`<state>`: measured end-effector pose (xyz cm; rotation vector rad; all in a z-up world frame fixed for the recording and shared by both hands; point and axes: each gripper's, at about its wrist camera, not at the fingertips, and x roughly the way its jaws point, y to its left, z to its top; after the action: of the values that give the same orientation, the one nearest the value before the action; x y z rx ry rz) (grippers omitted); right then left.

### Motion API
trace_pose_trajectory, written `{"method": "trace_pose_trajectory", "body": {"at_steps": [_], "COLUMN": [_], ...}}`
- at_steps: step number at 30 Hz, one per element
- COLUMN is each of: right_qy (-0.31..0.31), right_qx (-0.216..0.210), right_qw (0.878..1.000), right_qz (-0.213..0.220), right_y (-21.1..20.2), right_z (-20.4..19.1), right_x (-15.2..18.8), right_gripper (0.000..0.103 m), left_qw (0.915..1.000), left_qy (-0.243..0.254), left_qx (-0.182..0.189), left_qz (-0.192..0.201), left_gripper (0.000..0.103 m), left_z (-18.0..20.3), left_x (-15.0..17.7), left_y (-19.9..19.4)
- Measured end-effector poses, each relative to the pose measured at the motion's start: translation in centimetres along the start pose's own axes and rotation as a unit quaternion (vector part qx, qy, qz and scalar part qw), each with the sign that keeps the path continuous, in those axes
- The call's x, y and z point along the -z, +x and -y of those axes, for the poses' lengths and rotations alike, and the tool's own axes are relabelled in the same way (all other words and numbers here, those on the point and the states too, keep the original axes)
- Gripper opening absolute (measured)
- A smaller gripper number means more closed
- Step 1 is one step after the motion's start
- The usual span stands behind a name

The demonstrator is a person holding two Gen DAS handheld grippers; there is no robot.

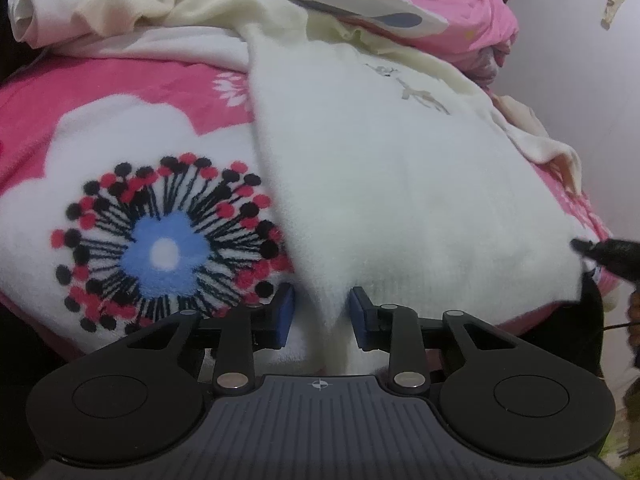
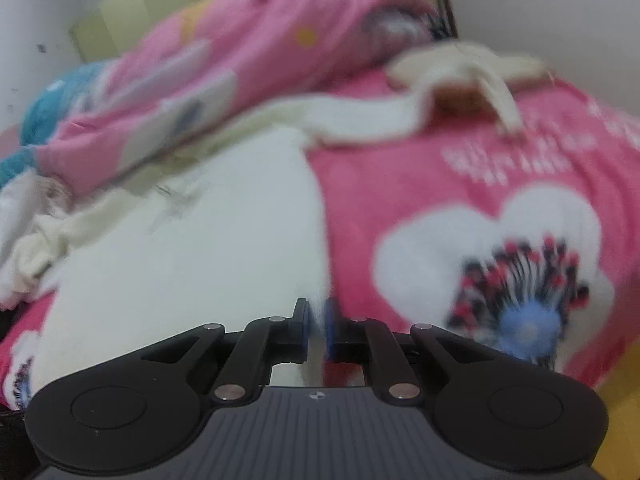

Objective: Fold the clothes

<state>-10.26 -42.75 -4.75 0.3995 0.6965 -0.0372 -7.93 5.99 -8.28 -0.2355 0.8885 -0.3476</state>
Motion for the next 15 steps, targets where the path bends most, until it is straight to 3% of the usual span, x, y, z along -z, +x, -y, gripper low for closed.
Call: {"method": "trace_pose_trajectory", "body": {"at_steps": [2,6,8,11,15], "right_qy": [0.006,0.008,0.006,0.004,0.001], "right_qx": [0.008,0.006,0.002,-0.006,-0.015], "right_qw": [1.000,1.000,1.000,1.000,1.000], "right_qz": [-0.004,-0.006,-0.006,-0.005,-0.005], "right_y": [0.2,0.4,0.4,0.4,0.4], "right_z": [0.4,0.6,0.5,0.4,0.3], "right_x": [0.2,0.6,0.7,1.0,1.3], "right_gripper": [0.008,0.009,0.012,0.034,0.032], "left_qw": [0.9999,0.9998,0.9998,0.9996,0.9992], "left_qy": [0.005,0.006,0.006,0.023,0.039], "left_qx": [0.006,0.013,0.017,0.010,0.000], "left_qz": [-0.008,-0.010,-0.011,-0.010,-0.010], "left_gripper": [0.032,0.049,0.052,0.054,0.050], "left_z": [0.0,0.3,0.5,1.0,1.4], "left_x": [-0.1,0.2,0.4,0.6,0.7], "left_y": [0.0,0.4,0.6,0.7,0.8]}}
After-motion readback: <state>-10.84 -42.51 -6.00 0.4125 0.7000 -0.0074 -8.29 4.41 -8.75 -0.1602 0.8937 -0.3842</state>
